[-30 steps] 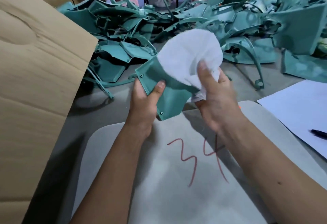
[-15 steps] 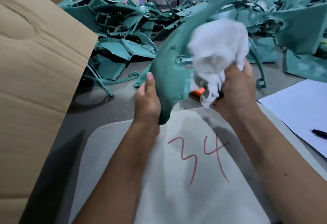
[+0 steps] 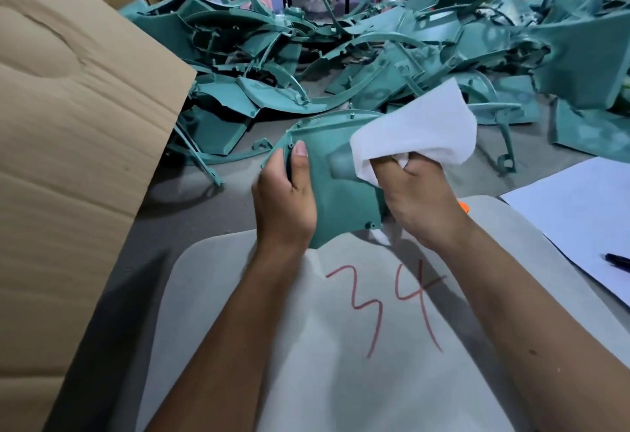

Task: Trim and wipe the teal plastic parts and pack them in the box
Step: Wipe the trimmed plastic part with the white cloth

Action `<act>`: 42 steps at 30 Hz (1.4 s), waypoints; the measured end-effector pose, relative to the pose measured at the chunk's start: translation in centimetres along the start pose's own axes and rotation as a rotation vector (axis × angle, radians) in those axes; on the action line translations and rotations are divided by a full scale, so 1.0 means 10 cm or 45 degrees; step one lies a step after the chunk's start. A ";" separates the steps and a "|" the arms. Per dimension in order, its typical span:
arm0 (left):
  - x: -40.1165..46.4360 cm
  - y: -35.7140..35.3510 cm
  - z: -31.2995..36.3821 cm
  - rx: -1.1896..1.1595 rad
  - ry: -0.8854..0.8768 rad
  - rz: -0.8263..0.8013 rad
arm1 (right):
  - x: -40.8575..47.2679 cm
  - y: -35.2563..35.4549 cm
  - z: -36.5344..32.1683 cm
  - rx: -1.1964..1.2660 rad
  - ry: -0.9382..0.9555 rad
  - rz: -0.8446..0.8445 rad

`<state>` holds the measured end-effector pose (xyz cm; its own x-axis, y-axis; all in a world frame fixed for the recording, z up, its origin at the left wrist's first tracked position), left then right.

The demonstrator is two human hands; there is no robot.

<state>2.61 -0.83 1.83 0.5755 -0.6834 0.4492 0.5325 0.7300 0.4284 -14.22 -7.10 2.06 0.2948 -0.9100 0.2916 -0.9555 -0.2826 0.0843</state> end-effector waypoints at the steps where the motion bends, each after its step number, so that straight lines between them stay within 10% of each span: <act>1: 0.01 -0.03 0.01 -0.022 0.028 -0.031 | 0.02 0.03 -0.02 0.030 0.018 0.029; 30: 0.01 -0.13 -0.33 0.018 0.444 -0.316 | 0.06 0.50 0.39 1.385 -0.525 0.652; 42: 0.01 -0.13 -0.53 -0.153 0.618 -0.357 | 0.16 0.94 0.00 0.603 0.160 0.565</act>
<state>5.30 -1.75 -2.86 0.6058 -0.7902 -0.0928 0.7566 0.5362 0.3742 -22.69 -11.18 3.32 -0.1569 -0.9366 0.3134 -0.8721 -0.0176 -0.4891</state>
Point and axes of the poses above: each hand's wrist, its own x-axis towards the middle knuckle, its own y-axis out of the back of the hand, z = x × y, the point moved 7 cm from there along x, towards the middle knuckle, and after that the axes turned 6 degrees about x, right-handed, at the moved point
